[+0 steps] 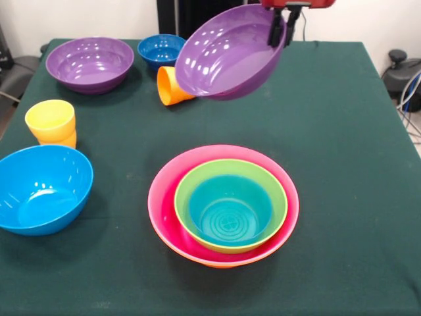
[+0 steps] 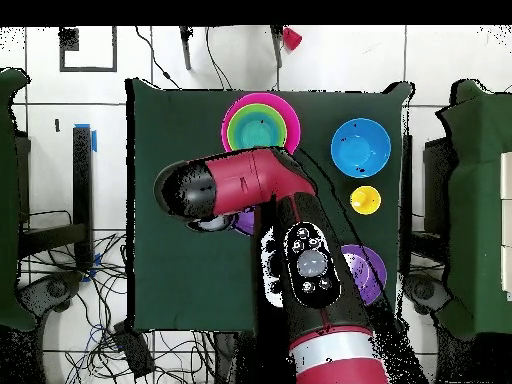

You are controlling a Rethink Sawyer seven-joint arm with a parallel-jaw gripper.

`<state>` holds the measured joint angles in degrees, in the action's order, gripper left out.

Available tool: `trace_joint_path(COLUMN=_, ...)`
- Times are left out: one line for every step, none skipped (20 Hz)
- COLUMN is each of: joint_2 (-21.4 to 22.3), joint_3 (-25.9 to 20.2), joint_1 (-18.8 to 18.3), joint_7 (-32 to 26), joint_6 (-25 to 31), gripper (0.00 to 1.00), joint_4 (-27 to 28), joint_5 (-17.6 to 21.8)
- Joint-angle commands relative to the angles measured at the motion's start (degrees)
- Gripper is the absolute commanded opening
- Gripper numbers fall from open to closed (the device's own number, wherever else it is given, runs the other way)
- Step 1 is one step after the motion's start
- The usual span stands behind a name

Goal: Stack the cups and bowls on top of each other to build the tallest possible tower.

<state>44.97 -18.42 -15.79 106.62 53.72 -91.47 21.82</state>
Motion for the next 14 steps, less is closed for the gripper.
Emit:
trace_joint_path(joint_2=-2.1, joint_3=1.1, joint_1=0.8, joint_7=6.6, joint_6=5.1, gripper=0.0, joint_4=1.7, joint_5=-2.9)
trace_joint_path(joint_2=-2.0, joint_3=2.0, joint_1=1.4, joint_7=7.6, joint_6=3.4, gripper=0.0, joint_4=1.4, joint_5=-2.2)
trace_joint_path(joint_2=-2.1, joint_3=2.8, joint_1=2.0, joint_7=7.8, joint_6=2.6, gripper=0.0, joint_4=1.7, joint_5=-1.2)
trace_joint_path(joint_2=-2.4, joint_3=3.3, joint_1=2.1, joint_7=7.1, joint_6=0.7, gripper=0.0, joint_4=1.9, joint_5=0.5)
trace_joint_path(joint_2=-2.4, joint_3=3.2, joint_1=2.2, joint_7=6.7, joint_6=0.8, gripper=0.0, joint_4=1.6, joint_5=0.3)
trace_joint_path(joint_2=-2.4, joint_3=3.2, joint_1=2.2, joint_7=6.3, joint_6=0.9, gripper=0.0, joint_4=1.3, joint_5=0.2)
trace_joint_path(joint_2=-2.3, joint_3=2.9, joint_1=2.1, joint_7=6.1, joint_6=0.8, gripper=0.0, joint_4=0.9, joint_5=-0.5)
trace_joint_path(joint_2=-2.5, joint_3=2.1, joint_1=1.7, joint_7=5.7, joint_6=0.4, gripper=0.0, joint_4=0.3, joint_5=-1.8)
trace_joint_path(joint_2=-2.5, joint_3=1.9, joint_1=1.6, joint_7=5.5, joint_6=0.4, gripper=0.0, joint_4=0.1, joint_5=-2.1)
trace_joint_path(joint_2=-2.5, joint_3=2.0, joint_1=1.4, joint_7=6.0, joint_6=-0.7, gripper=0.0, joint_4=-0.3, joint_5=-2.4)
trace_joint_path(joint_2=-2.7, joint_3=1.9, joint_1=1.2, joint_7=6.0, joint_6=-1.3, gripper=0.0, joint_4=-0.5, joint_5=-2.6)
trace_joint_path(joint_2=-3.6, joint_3=1.3, joint_1=0.5, joint_7=5.5, joint_6=-2.5, gripper=0.0, joint_4=-0.6, joint_5=-3.1)
trace_joint_path(joint_2=-4.5, joint_3=0.8, joint_1=-0.2, joint_7=5.0, joint_6=-3.7, gripper=0.0, joint_4=-0.7, joint_5=-3.5)
trace_joint_path(joint_2=-4.9, joint_3=1.0, joint_1=-0.2, joint_7=4.8, joint_6=-4.4, gripper=0.0, joint_4=-0.5, joint_5=-3.0)
